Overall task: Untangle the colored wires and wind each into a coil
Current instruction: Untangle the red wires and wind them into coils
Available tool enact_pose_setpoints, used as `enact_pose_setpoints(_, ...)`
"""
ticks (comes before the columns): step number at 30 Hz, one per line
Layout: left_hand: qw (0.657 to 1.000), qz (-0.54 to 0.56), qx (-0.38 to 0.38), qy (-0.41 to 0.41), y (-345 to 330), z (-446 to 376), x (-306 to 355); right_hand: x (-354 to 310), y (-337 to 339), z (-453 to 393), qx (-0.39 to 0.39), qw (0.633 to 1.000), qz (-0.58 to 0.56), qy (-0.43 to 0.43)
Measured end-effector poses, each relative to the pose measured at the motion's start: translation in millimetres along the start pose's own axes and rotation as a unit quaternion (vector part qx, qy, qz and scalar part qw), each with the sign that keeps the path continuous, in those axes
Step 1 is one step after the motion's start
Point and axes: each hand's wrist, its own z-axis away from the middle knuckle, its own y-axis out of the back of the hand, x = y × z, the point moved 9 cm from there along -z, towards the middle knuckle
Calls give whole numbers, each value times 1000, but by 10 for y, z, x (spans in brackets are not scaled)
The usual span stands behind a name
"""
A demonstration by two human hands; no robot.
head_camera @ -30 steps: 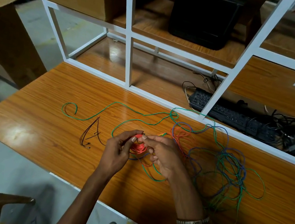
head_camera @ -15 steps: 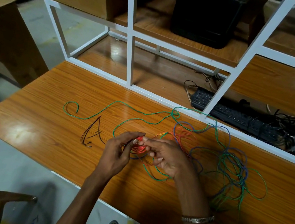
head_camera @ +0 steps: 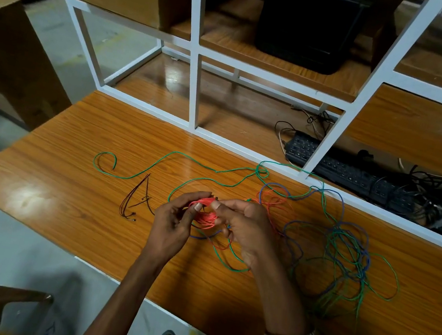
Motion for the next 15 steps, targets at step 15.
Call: enact_pose_setpoints(15, 999, -12, -50, -13, -27, -22, 26, 71, 20, -11, -78, 995, -1, -55)
